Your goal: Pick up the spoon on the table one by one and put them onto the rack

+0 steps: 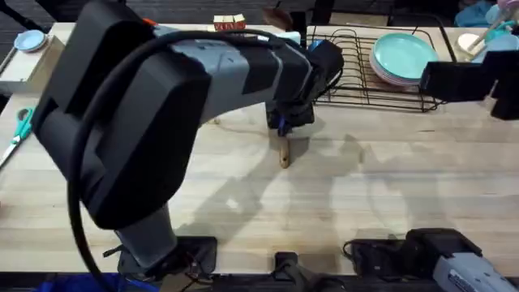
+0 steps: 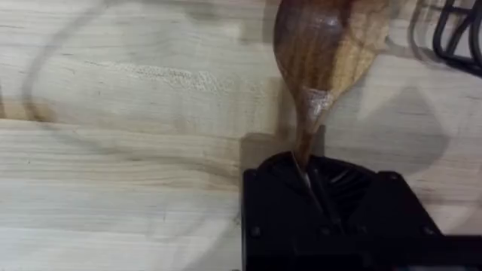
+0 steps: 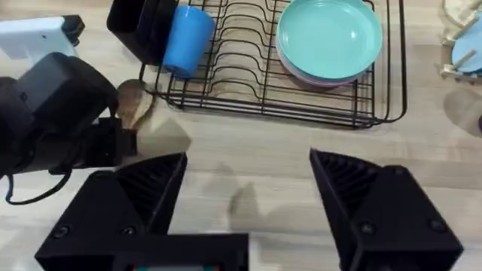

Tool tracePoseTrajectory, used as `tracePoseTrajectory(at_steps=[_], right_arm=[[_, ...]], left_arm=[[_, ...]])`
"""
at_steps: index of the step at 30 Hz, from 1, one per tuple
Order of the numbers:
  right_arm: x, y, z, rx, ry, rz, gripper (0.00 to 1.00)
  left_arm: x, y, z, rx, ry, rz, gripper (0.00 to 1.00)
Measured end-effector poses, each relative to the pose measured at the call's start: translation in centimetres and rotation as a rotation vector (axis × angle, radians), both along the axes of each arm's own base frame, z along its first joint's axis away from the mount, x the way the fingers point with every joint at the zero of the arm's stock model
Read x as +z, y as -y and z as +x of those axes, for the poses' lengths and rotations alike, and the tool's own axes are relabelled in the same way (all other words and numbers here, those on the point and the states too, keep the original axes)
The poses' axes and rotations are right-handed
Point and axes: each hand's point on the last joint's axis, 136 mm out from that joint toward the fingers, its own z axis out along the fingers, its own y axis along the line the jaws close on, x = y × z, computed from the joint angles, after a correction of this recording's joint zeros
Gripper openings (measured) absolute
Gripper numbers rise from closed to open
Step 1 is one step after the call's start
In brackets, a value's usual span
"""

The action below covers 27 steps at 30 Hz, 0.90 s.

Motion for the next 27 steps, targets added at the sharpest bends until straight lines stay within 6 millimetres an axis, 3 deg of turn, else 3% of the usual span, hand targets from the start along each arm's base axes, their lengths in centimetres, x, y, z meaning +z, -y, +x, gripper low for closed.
tracePoseTrajectory(at_steps=[21, 27], right_arm=[[0.0, 0.0, 0.0, 0.000, 0.000, 0.000, 0.992], [0.0, 0.0, 0.0, 0.000, 0.000, 0.000, 0.992]], left_arm=[[0.1, -1.2, -1.5, -0.001, -0.063, 0.049, 0.042], [4.5, -2.0, -2.3, -0.001, -0.018, 0.007, 0.042]])
